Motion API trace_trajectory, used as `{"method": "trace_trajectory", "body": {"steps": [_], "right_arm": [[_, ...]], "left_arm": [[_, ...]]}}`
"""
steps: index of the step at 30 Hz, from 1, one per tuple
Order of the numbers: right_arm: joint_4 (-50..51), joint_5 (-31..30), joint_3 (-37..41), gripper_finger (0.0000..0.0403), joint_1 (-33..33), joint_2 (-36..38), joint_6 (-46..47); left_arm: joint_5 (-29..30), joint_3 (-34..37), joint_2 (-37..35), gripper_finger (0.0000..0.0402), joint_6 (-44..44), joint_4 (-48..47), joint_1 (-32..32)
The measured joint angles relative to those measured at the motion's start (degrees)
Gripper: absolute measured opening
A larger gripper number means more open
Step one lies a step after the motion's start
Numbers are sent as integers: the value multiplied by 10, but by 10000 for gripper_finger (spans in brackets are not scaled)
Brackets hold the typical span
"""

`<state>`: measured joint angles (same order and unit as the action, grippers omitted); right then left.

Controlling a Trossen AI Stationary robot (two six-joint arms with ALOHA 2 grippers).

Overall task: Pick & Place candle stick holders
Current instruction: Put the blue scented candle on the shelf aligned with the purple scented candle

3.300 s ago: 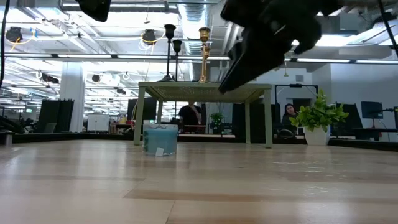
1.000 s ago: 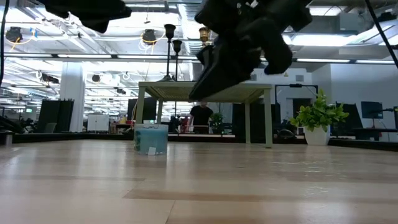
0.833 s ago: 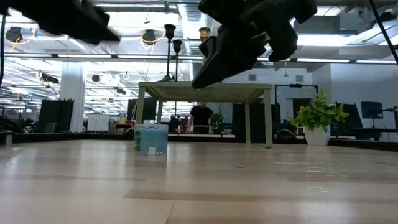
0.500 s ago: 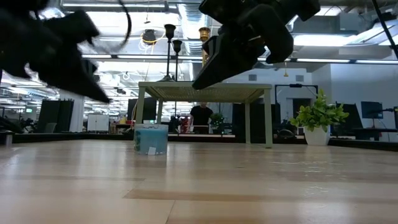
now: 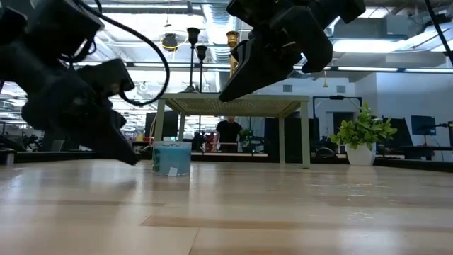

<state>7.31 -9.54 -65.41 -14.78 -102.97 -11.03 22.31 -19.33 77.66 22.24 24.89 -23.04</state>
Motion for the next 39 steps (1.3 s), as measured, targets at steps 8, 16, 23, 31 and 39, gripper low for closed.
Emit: {"method": "trace_trajectory", "body": {"steps": [8, 16, 23, 31, 39], "right_arm": [[6, 0, 0, 0, 0, 0, 2], [55, 0, 0, 0, -5, 0, 46], [70, -6, 1, 0, -6, 1, 56], [82, -14, 1, 0, -9, 1, 65], [113, -30, 1, 0, -18, 1, 85]], "left_arm": [[-23, 0, 58, 1, -40, 110, 13], [-39, -9, 62, 1, -40, 116, 48], [-74, -42, 68, 0, -81, 128, 52], [-92, -75, 160, 0, -85, 155, 68], [-166, -114, 219, 0, -85, 215, 103]]}}
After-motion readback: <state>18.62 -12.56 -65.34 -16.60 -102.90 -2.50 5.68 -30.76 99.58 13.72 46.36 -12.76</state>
